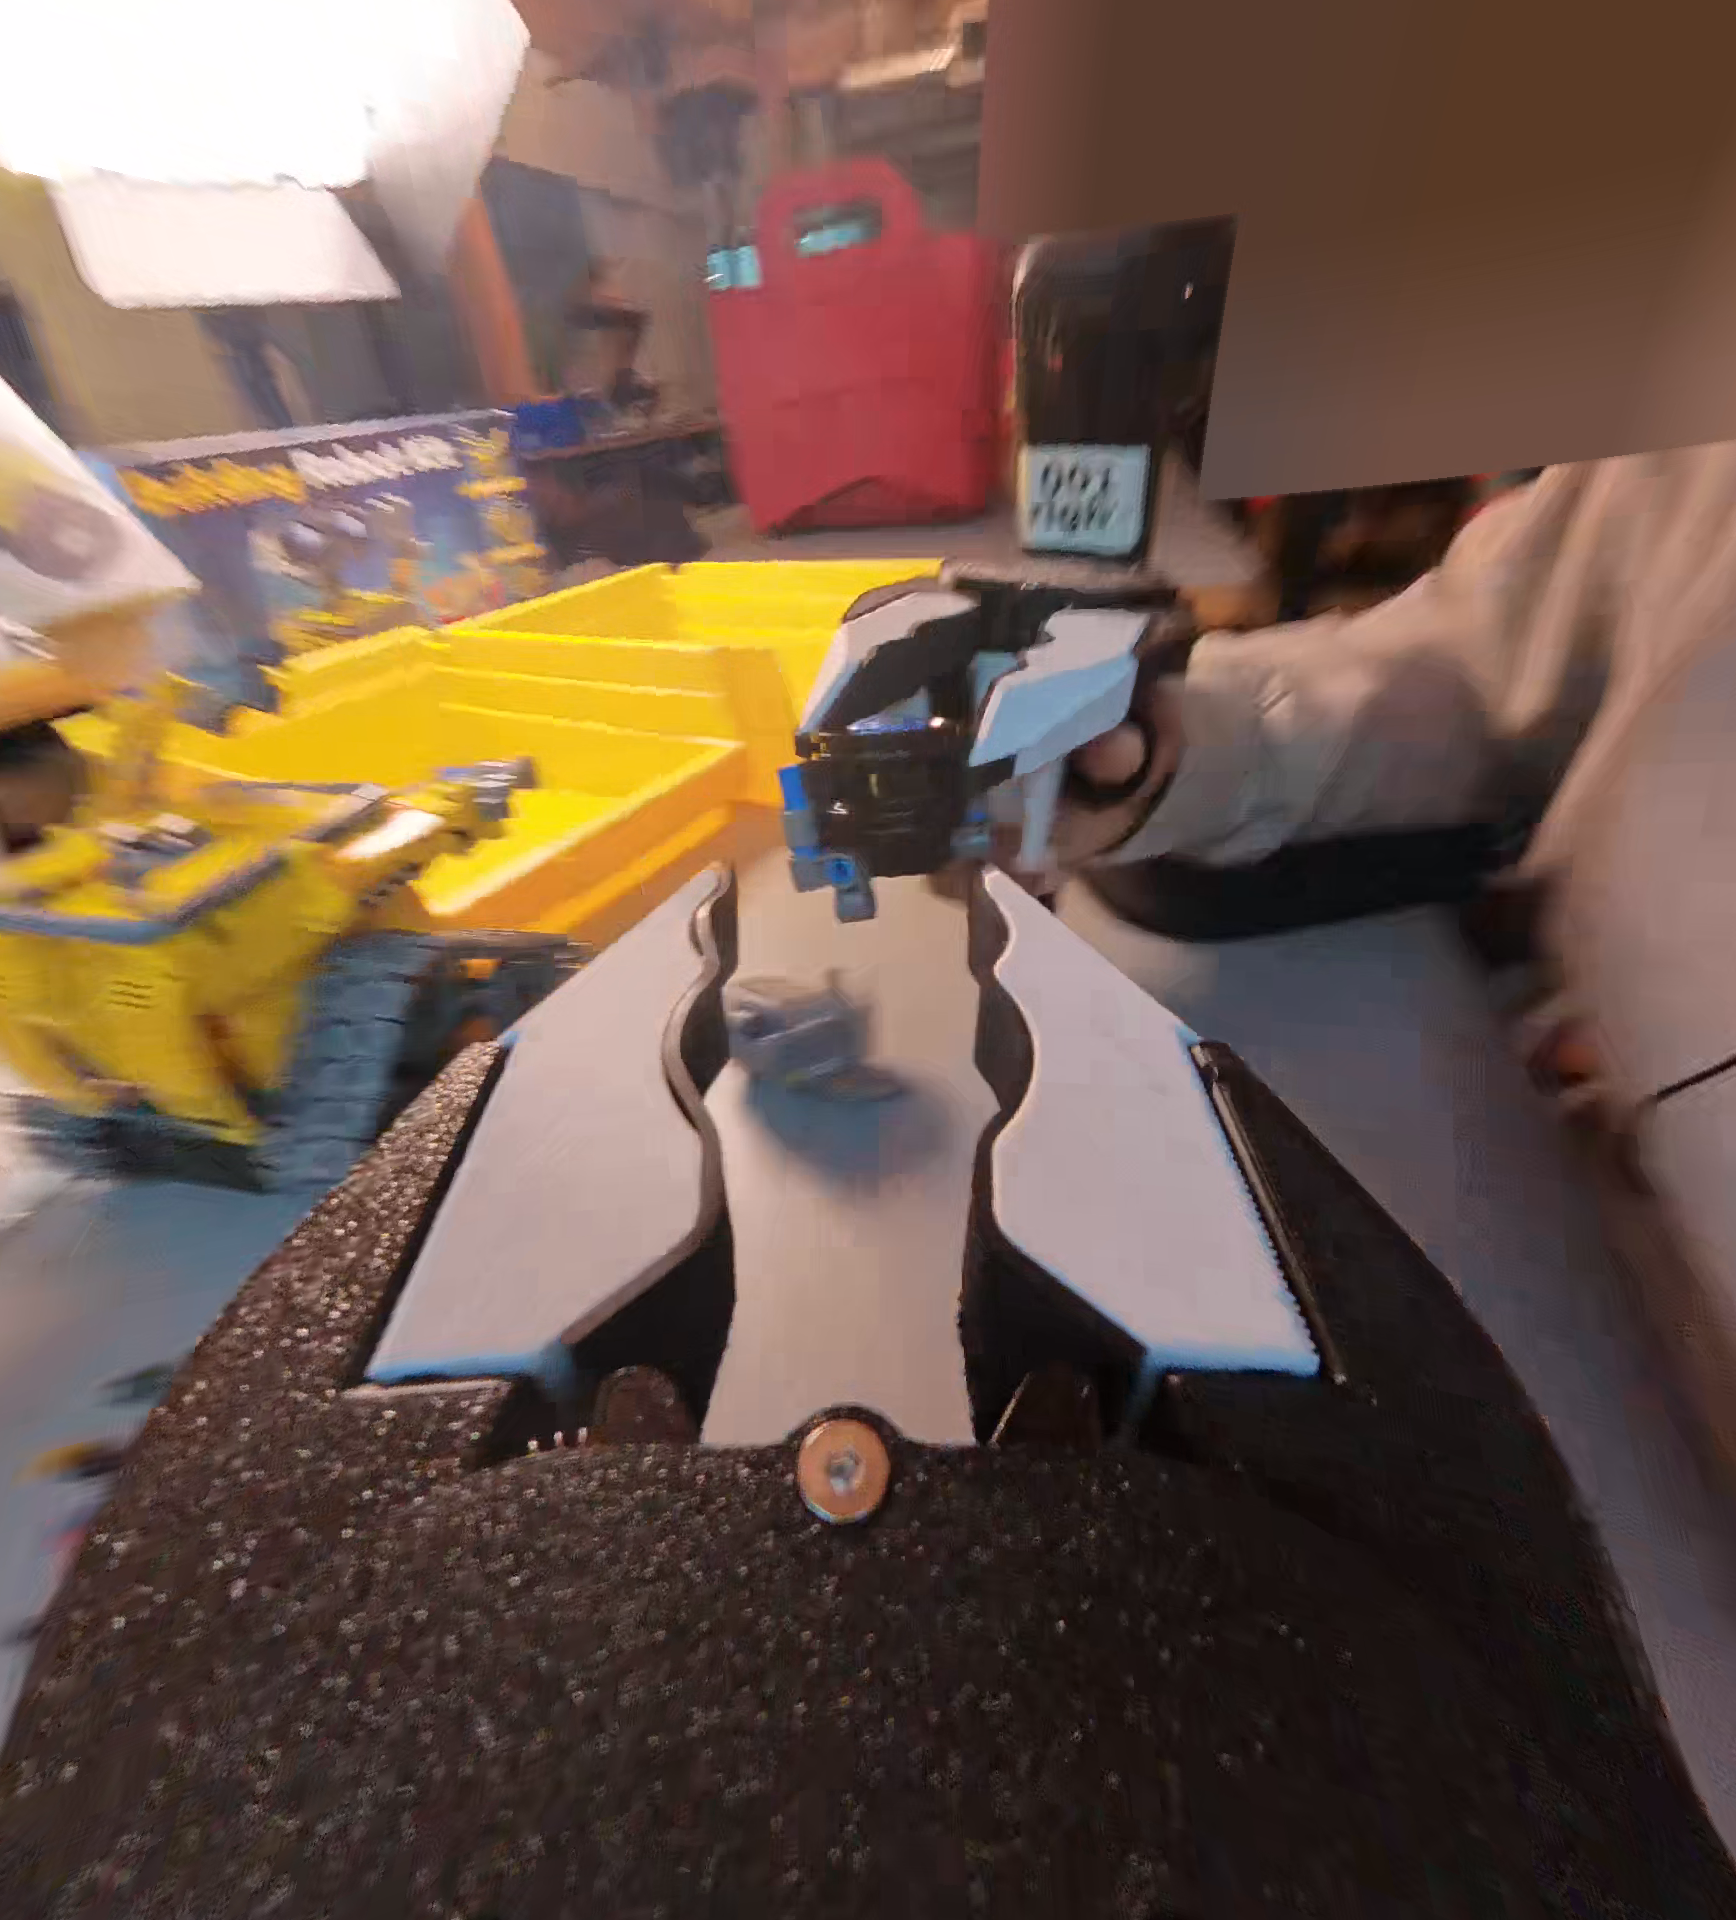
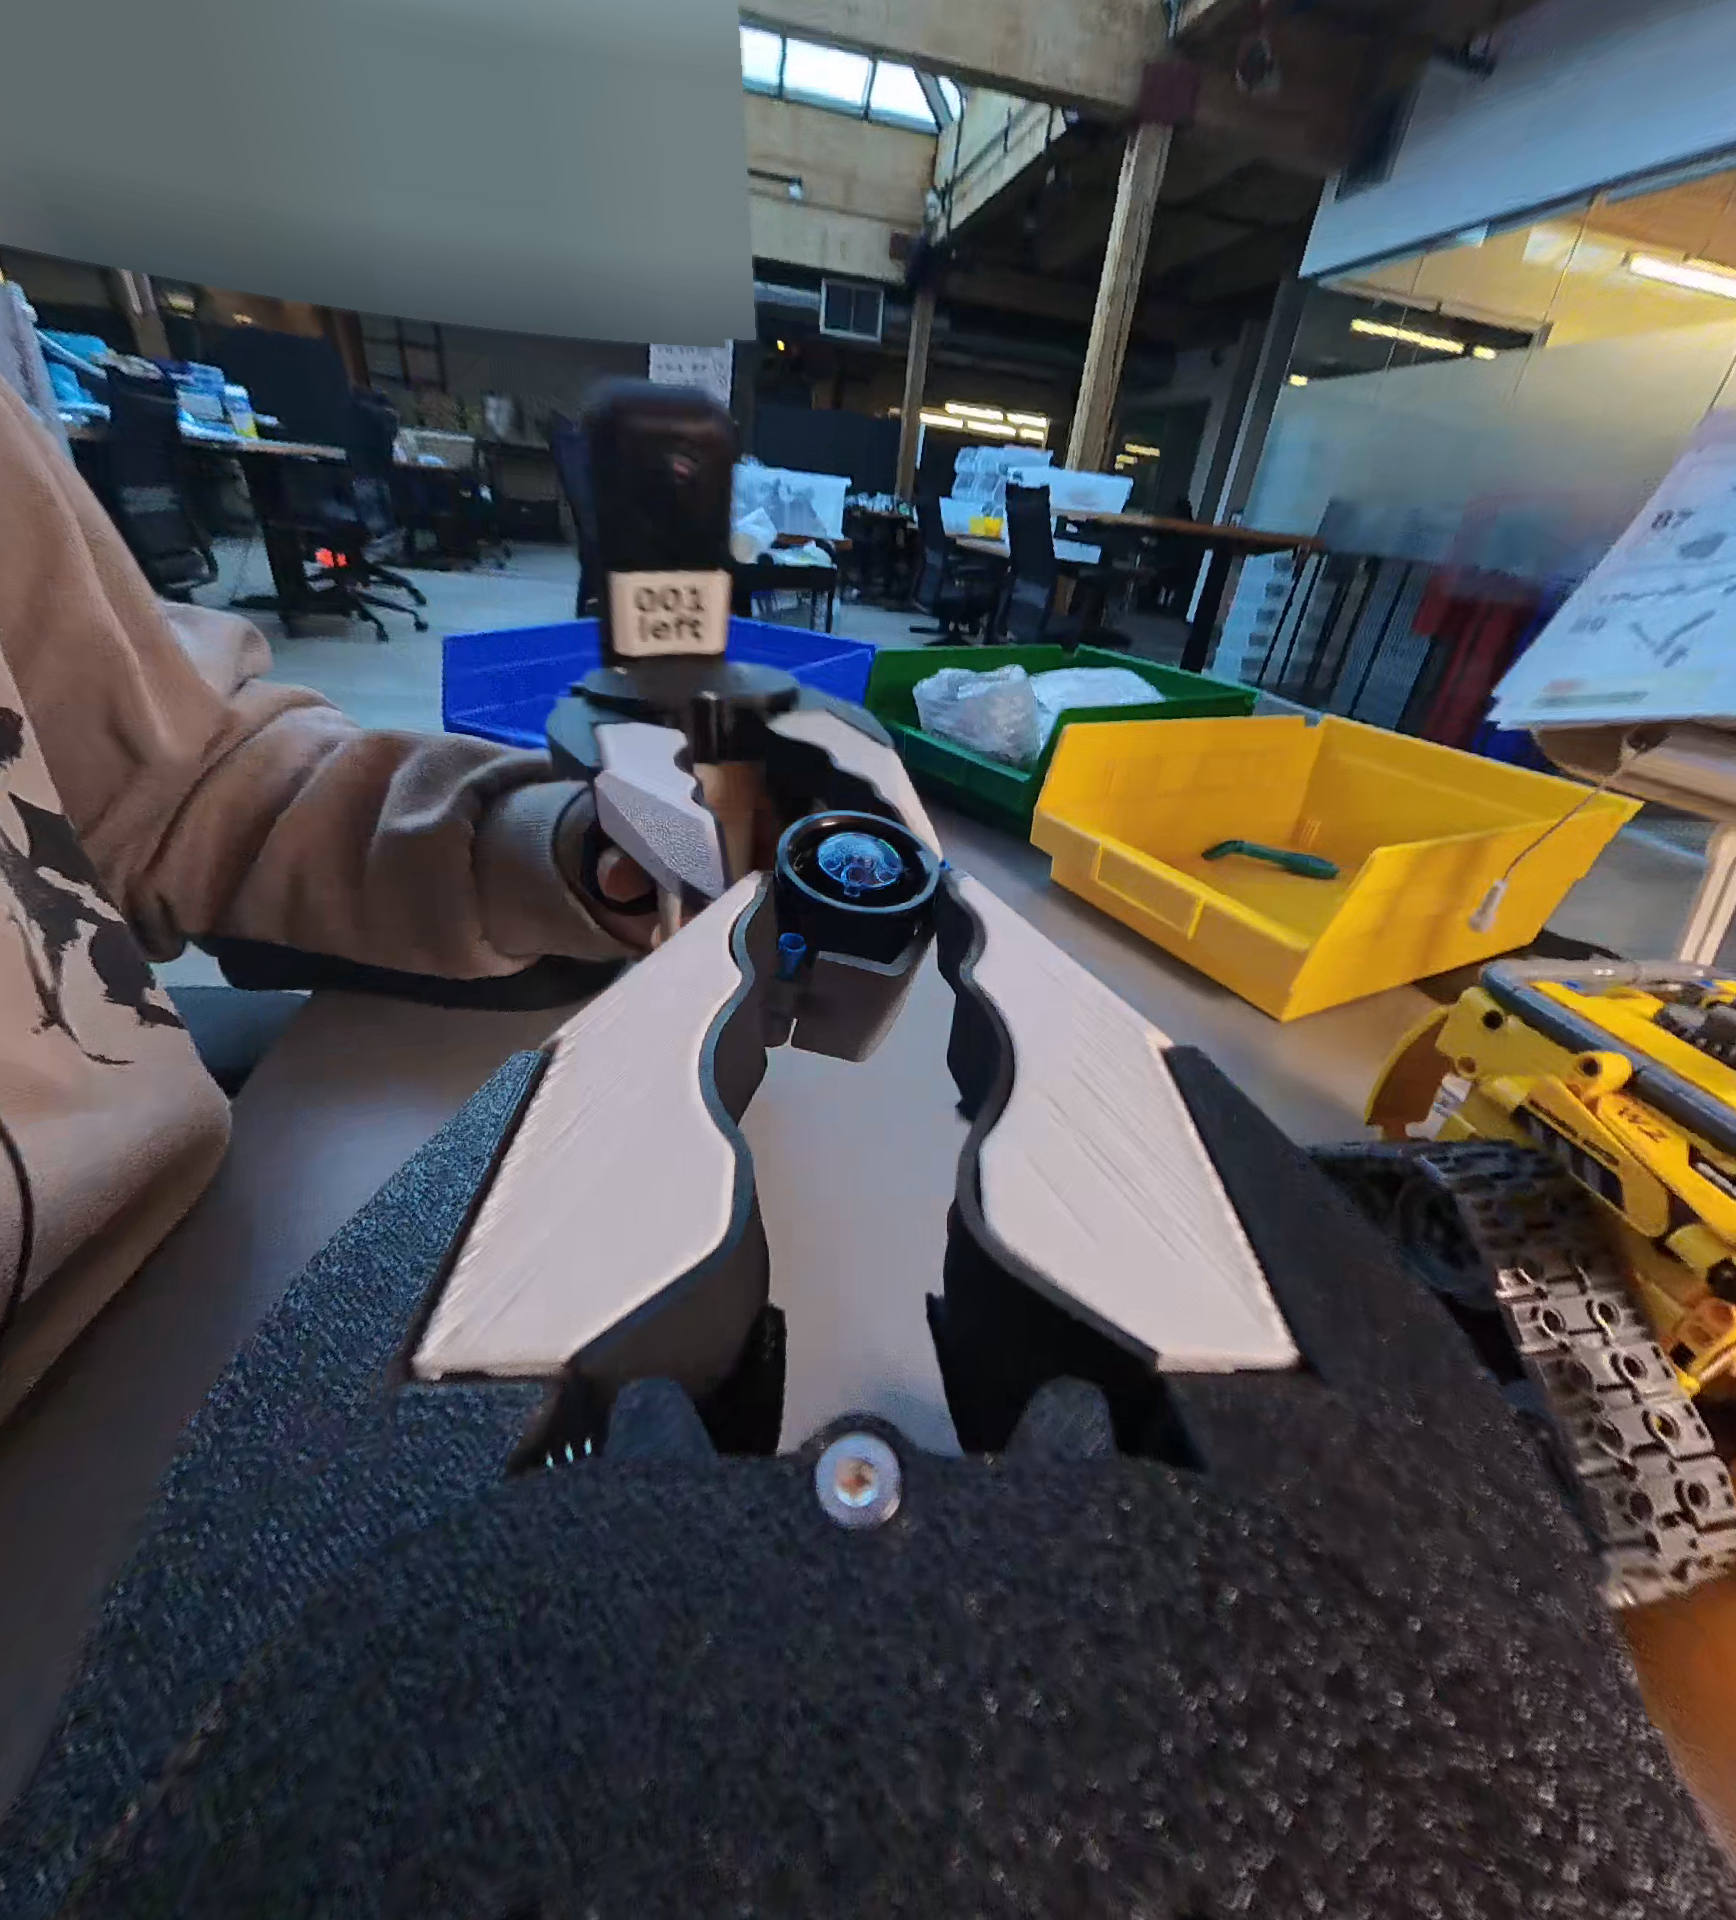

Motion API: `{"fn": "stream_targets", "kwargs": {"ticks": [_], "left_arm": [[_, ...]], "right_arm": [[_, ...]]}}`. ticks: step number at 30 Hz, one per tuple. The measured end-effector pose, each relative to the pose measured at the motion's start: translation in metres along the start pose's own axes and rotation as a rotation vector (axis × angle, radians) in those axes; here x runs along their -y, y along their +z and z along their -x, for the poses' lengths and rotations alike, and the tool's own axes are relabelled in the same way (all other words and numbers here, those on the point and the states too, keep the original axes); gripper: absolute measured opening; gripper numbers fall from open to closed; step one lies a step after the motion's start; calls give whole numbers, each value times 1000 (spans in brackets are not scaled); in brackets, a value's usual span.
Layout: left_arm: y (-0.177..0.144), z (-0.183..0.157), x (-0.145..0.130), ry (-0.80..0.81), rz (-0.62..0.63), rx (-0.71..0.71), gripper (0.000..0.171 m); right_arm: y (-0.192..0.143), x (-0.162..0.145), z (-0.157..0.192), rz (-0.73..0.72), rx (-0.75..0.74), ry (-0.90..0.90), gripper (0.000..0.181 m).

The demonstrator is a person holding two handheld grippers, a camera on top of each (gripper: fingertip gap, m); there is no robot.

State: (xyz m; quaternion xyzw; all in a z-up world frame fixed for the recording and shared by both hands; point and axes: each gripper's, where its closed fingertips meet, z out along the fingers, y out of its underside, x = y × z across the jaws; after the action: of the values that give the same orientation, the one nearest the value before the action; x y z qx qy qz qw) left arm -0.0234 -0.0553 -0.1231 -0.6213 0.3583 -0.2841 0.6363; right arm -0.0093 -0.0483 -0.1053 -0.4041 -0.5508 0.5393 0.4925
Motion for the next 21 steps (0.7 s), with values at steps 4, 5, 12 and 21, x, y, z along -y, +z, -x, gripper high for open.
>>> {"fn": "stream_targets", "kwargs": {"ticks": [4, 5, 12, 21], "left_arm": [[5, -14, 9, -379, -123, -229, 65], [6, -20, 13, -415, -145, -278, 58], [3, -32, 15, -479, -140, -393, 38], [-1, -27, 18, -594, -179, -437, 36]], "right_arm": [[7, 11, 17, -80, 32, -36, 31], [10, 11, 21, -80, 38, -55, 30], [11, 6, 26, -47, 58, -103, 31], [13, 1, 27, -6, 20, -206, 31]]}}
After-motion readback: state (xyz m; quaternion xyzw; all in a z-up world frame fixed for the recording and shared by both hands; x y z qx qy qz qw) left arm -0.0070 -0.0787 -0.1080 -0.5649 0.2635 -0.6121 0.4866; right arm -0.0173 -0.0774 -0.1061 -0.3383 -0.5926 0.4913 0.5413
